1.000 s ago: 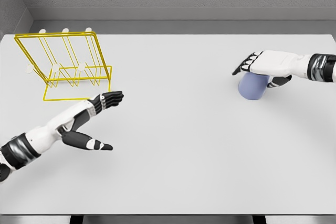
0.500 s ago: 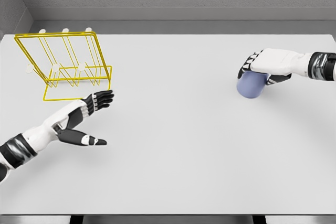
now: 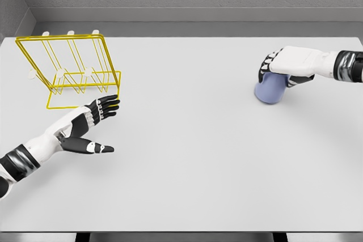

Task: Place the cup on the cup holder with both arms

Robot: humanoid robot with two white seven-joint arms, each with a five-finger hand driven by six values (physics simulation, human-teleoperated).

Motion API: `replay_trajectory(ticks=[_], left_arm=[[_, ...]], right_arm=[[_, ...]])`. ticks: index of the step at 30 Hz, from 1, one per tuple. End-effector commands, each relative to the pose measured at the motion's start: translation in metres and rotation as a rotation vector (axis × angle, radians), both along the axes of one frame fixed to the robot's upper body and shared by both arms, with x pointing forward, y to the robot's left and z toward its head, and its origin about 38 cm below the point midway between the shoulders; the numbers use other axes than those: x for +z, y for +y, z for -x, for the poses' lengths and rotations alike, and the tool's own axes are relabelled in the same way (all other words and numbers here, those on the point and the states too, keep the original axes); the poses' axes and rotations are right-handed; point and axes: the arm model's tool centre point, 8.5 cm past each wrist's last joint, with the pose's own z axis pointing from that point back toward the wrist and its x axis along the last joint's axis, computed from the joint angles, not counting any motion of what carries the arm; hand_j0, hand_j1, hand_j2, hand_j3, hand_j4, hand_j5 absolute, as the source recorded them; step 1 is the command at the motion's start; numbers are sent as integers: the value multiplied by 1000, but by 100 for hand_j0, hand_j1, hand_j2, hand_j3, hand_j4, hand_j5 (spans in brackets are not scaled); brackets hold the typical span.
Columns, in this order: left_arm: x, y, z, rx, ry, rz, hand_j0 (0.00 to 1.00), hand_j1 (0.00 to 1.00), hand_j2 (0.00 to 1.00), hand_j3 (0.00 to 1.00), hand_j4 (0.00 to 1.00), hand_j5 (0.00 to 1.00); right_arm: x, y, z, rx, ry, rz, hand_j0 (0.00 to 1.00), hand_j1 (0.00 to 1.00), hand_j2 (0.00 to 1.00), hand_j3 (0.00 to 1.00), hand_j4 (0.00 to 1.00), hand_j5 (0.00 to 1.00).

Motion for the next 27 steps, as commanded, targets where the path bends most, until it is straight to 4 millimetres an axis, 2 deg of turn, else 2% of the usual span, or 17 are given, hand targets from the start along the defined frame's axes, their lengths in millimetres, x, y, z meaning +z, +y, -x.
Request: replay_trajectory(ticks=[1,4,12,22,24,27], left_arm=[[0,1,0,3,4,1,100,100,100,100,100,100],[0,1,0,3,4,1,100,100,100,100,100,100],[-3,0,-1,8,4,8,100,100,100,100,100,100],[-4,2,-2,14,7,4,100,100,100,100,100,100],[-5,3,-2,18,9,1,100,100,100,100,100,100],[-6,3,-3,18,9,-2,100,100,100,100,100,100]], right_arm=[[8,4,2,15,-19,-10,55,55,55,55,55,55],[16,14,10,59,-43,-3,54,54,54,54,54,54],[36,55,38,220,-105,18,54,54,54,54,54,54],[47,100,71,387,-182,56,54,54,54,54,54,54],[46,100,71,389,-182,68,54,54,54,54,54,54],[44,112,73,414,-175,78,54,54,54,54,54,54]])
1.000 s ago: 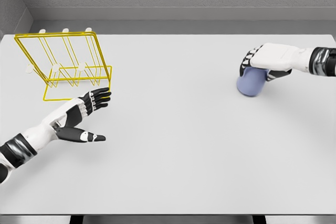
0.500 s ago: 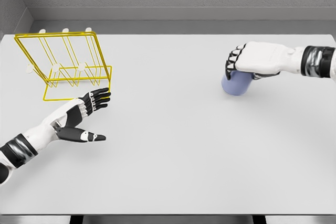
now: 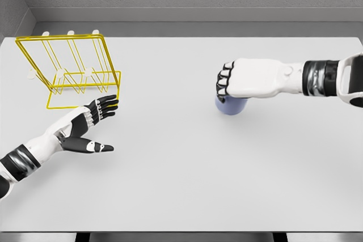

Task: Place the cup on the cup holder with both arms

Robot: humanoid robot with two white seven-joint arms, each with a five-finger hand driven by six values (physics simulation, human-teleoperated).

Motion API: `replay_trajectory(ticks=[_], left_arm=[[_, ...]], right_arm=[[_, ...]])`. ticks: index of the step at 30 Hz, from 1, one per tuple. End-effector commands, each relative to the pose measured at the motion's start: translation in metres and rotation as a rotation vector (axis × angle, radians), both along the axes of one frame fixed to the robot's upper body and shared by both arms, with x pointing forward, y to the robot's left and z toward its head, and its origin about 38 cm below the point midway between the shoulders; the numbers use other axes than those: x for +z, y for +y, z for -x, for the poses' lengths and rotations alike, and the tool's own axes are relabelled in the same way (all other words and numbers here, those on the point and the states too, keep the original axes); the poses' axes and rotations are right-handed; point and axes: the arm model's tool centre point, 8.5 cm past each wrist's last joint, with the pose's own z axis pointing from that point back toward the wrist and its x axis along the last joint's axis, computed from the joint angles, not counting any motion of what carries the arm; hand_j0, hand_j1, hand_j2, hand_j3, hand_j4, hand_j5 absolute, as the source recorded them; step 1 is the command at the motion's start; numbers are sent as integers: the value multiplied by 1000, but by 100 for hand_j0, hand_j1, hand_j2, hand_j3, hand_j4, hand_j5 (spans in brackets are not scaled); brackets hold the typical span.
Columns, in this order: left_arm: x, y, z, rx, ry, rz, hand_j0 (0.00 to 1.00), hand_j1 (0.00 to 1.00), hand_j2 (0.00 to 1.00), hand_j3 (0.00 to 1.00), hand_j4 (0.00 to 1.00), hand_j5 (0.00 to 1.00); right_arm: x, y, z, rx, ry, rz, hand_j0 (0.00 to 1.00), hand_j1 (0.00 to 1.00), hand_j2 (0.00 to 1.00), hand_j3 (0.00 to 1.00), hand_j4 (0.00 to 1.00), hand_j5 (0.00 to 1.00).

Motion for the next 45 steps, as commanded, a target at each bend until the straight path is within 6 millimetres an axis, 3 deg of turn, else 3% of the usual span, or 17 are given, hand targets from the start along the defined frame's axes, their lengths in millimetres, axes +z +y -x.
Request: replay_trajectory(ticks=[1,21,28,33,45], left_arm=[[0,1,0,4,1,0,100,100,100,100,100,100],[-3,-1,-2,8,3,6,100,100,100,100,100,100],[-4,0,-2,10,6,5,100,100,100,100,100,100],[-5,1,-2,12,7,3,100,100,100,100,100,100],[-4,1,-2,13,6,2,100,100,100,100,100,100]], right_arm=[[-1,13,3,27,2,-4,54,54,54,54,54,54],[-17,93,20,195,44,-61,53,53,53,53,53,53],[-33,120,32,264,76,-53,53,53,53,53,53,53],[-41,132,31,272,89,-46,53,53,53,53,53,53],[-56,137,14,223,108,-29,54,54,54,54,54,54]])
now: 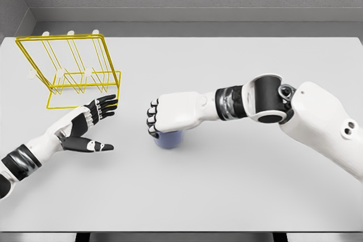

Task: Place the cup on the cup holder with both arms

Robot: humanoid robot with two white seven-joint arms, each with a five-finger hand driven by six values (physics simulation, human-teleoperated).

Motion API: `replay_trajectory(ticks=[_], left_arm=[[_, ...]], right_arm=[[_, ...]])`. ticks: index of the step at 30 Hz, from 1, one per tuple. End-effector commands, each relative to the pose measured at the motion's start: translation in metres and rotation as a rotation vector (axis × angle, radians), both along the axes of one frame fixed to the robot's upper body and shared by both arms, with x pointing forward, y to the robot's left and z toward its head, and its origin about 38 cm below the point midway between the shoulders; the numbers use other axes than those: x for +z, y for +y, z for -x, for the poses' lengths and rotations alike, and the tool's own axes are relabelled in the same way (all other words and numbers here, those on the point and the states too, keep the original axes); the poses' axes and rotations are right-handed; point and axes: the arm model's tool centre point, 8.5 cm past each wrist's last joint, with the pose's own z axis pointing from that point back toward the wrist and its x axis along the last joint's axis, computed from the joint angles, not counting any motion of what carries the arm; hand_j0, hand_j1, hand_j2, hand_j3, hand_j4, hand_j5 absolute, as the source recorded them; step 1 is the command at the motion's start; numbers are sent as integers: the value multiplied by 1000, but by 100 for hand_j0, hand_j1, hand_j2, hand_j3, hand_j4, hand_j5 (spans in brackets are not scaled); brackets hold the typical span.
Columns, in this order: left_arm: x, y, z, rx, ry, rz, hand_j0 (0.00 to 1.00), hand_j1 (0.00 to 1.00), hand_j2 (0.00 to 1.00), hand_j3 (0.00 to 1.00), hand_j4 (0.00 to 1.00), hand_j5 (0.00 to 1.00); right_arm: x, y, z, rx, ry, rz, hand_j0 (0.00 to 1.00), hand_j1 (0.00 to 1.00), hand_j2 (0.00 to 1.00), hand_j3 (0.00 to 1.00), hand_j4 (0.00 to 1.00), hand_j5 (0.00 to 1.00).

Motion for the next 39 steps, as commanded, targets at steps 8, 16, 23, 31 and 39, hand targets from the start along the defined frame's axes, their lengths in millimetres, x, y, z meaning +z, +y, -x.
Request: replay_trajectory(ticks=[8,16,23,31,39], left_arm=[[0,1,0,4,2,0,100,100,100,100,100,100],[-1,-1,0,2,3,6,100,100,100,100,100,100],[-3,-1,-1,7,5,7,100,100,100,100,100,100],[-7,-5,-1,5,11,15,100,100,100,100,100,100],[-7,-22,-6,-19,3,45,100,100,100,100,100,100]], right_arm=[[-1,1,0,-3,10,-9,99,99,99,99,99,99],[5,-3,-5,-18,-5,-12,100,100,100,100,100,100],[18,-12,-11,-47,-33,-34,100,100,100,100,100,100],[60,-43,-20,-113,-113,-116,100,100,100,100,100,100],[98,-168,-36,-399,-116,-253,100,100,100,100,100,100]])
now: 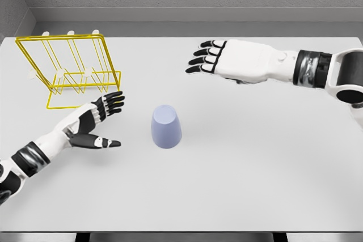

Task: Place the cup on the cup holder with both arms

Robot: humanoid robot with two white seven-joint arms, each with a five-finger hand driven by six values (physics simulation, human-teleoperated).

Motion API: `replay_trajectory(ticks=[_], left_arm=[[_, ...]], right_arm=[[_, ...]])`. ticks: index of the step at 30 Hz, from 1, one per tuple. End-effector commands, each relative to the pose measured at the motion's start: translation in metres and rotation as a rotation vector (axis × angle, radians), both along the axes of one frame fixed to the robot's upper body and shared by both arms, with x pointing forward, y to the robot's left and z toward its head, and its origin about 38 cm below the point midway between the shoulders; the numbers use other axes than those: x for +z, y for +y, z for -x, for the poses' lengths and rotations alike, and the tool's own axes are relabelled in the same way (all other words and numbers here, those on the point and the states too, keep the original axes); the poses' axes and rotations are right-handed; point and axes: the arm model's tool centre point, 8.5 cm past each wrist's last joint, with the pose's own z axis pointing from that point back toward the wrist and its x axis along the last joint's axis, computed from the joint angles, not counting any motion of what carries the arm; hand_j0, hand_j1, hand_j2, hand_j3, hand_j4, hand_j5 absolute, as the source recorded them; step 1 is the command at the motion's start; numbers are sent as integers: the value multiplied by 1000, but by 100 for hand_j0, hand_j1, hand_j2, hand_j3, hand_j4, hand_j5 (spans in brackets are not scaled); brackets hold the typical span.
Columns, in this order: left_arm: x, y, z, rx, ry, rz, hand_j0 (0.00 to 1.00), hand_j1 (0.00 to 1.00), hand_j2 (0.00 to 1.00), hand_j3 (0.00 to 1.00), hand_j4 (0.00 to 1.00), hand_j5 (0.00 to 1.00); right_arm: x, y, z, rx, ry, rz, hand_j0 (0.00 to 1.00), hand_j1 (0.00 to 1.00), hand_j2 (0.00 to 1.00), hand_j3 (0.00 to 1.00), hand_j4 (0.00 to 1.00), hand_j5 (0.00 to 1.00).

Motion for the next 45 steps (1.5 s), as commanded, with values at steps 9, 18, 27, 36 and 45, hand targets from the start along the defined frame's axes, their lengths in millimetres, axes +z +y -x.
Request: replay_trajectory(ticks=[9,18,27,36,45], left_arm=[[-10,-34,-11,-46,41,20,100,100,100,100,100,100],[-11,-56,-22,-76,48,29,100,100,100,100,100,100],[-11,-67,-23,-100,54,30,100,100,100,100,100,100],[-10,-84,-25,-128,49,49,100,100,100,100,100,100],[-10,-95,-26,-146,46,53,100,100,100,100,100,100]], right_arm=[[-15,-117,26,-298,82,-280,100,100,100,100,100,100],[-25,-124,32,-332,101,-334,100,100,100,100,100,100],[-21,-129,33,-345,89,-342,100,100,100,100,100,100],[-23,-129,33,-346,92,-343,100,100,100,100,100,100],[-22,-129,33,-346,90,-344,100,100,100,100,100,100]])
